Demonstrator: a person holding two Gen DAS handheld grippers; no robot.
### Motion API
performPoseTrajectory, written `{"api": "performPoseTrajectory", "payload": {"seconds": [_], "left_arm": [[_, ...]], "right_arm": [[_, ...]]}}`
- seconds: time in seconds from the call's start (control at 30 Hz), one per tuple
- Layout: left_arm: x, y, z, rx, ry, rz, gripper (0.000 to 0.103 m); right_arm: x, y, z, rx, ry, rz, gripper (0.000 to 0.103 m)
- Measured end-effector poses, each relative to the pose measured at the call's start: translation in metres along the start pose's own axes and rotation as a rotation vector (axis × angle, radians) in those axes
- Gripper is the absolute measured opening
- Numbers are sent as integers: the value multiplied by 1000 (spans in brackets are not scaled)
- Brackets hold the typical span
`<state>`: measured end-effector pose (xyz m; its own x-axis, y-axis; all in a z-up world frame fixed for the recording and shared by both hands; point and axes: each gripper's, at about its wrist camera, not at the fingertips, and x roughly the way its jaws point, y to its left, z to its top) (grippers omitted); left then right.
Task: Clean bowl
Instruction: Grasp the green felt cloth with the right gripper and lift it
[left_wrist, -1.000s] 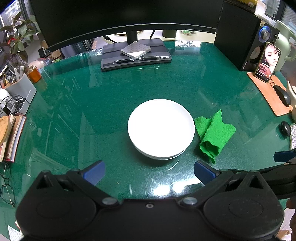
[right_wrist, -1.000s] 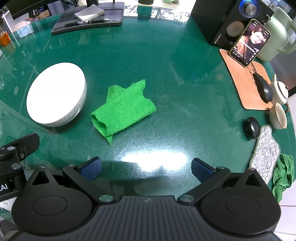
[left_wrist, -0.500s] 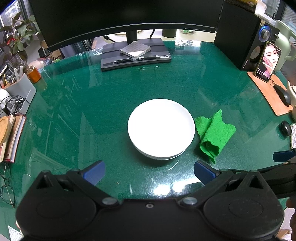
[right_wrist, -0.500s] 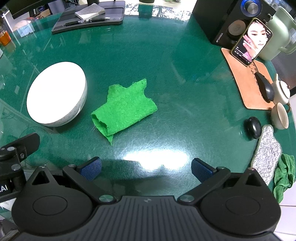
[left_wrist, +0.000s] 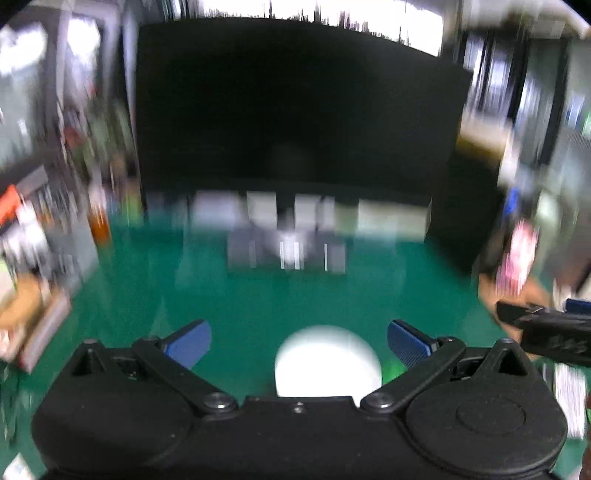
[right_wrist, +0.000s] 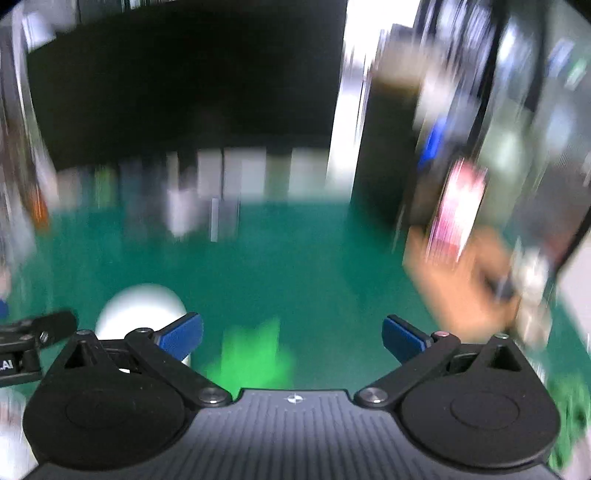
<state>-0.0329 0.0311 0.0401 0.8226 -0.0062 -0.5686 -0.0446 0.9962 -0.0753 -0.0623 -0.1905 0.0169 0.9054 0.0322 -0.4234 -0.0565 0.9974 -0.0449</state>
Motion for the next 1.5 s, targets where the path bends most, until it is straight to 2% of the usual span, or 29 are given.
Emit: {"api": "performPoseTrajectory", "payload": {"seconds": [0.03,0.07,0.1,0.17,0.2,0.23,0.3,0.37,0.43,0.47,0.5,0.53,0.57,0.6,0.67,0.77,0.8,0.83,0.9,0.97,1.0,1.03,1.07,1.1,1.2,1.3,1.4,1.47,1.5], "left_arm": [[1,-1,-2,16,-15,-3,103],[2,-2,-4,32,-31,-6,103],[4,-2,-7,43,-34,-7,102],[8,-1,-13,27,0,-20,102],[10,0,-14,19,11,-17,102],[13,2,-16,10,23,-10,102],[23,10,-16,-21,50,19,102],[37,21,-18,-68,116,31,102],[50,27,-23,-81,188,7,94],[55,29,-26,-80,214,-7,75],[60,30,-30,-79,238,-19,54],[64,29,-34,-77,257,-29,49],[68,28,-37,-76,276,-38,43],[72,27,-41,-76,294,-48,41],[80,27,-48,-85,330,-65,41],[80,29,-51,-91,319,-83,41],[82,29,-53,-88,323,-84,42],[86,29,-53,-85,333,-87,42],[93,27,-54,-82,346,-95,42],[98,25,-55,-75,357,-111,42],[100,23,-56,-70,360,-120,42],[102,22,-56,-64,360,-126,42],[104,21,-56,-57,361,-131,41],[107,19,-56,-51,362,-131,41],[110,18,-57,-36,345,-113,31],[112,21,-59,-47,327,-112,22],[115,21,-60,-40,318,-114,15],[119,21,-62,-42,332,-113,13],[122,22,-63,-49,343,-116,13]], "right_arm": [[-12,-3,-14,-6,-176,3,103],[-6,0,-22,-15,-159,-27,103],[2,3,-28,-29,-114,-49,103],[34,11,-35,-89,176,-38,103],[46,15,-41,-115,275,-17,102],[54,17,-45,-124,324,-10,102],[57,14,-45,-90,329,29,102],[60,9,-42,-52,320,60,102],[76,-1,-43,44,353,82,98],[85,-9,-44,115,382,95,90],[91,-18,-44,190,418,110,60],[102,-22,-48,230,468,121,29],[113,-25,-52,261,512,129,23],[121,-26,-58,260,531,124,22],[128,-20,-65,242,521,126,24],[132,-14,-67,241,472,152,27],[133,-12,-67,236,454,162,37],[134,-10,-67,225,441,169,55],[144,0,-72,157,447,150,68],[152,9,-79,98,461,138,64],[153,13,-81,52,449,125,56],[154,18,-83,7,435,121,40],[153,22,-83,-32,418,149,32],[151,23,-83,-48,411,174,19],[147,20,-77,-33,398,165,12],[134,8,-57,23,301,178,12],[111,10,-26,3,115,297,12],[99,21,-7,5,-1,438,13],[99,29,-4,-9,-21,506,13]]}}
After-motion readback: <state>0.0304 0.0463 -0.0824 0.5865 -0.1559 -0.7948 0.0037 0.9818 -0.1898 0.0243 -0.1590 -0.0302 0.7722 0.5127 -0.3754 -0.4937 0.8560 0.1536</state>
